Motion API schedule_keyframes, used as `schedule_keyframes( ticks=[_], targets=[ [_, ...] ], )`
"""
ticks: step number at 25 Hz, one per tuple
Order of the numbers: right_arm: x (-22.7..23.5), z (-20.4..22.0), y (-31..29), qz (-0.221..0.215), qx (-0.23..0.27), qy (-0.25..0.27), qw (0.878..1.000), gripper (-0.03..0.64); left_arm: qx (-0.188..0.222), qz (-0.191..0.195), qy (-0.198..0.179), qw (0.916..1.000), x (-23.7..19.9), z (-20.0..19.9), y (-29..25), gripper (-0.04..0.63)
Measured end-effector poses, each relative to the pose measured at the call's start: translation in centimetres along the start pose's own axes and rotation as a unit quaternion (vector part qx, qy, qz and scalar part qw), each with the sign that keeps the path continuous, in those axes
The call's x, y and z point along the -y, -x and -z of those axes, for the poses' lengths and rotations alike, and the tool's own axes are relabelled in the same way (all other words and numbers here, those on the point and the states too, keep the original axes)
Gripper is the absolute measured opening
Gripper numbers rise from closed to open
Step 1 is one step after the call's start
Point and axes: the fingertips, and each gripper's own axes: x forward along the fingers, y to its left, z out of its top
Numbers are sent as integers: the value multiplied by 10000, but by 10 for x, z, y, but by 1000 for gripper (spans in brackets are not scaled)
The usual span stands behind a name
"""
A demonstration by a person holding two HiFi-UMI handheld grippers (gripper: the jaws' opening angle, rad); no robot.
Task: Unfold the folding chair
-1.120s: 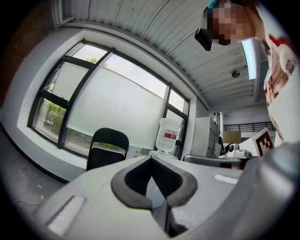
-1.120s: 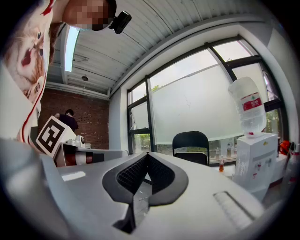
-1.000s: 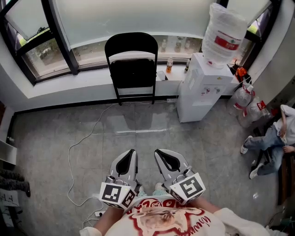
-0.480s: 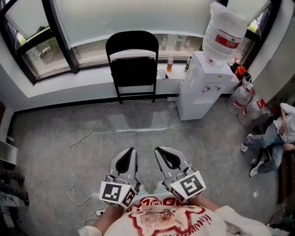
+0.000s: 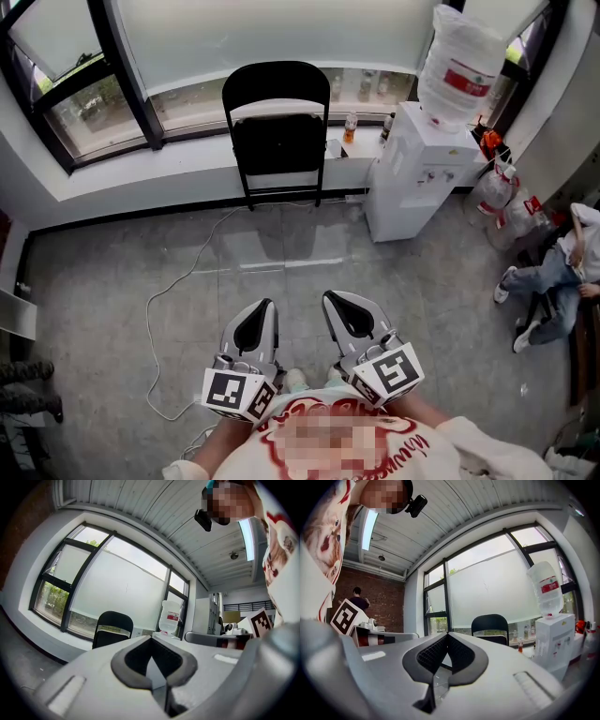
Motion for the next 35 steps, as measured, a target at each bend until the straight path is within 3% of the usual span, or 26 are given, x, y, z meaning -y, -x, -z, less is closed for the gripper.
schedule_keyframes(
  ticks=[7,12,19,25,35],
  targets=[
    [-25,9,-9,-28,-33,-24,10000,23,38,-117,-9,9999,-26,-3,17,0],
    [-19,7,-21,25,-49,-102,9999,23,29,-186,58,9998,-39,-4,13,0],
    [-7,13,-57,-220,-42,-111,9997,23,84,-340,-1,9994,-65,-6,-7,0],
    [21,2,-109,-368,46,48,9993,23,186,-535,-57,9984,-102,-21,-55,0],
    [106,-4,-200,-490,32,-4,9988,23,83,-585,-167,9981,-143,-34,-165,0]
  ],
)
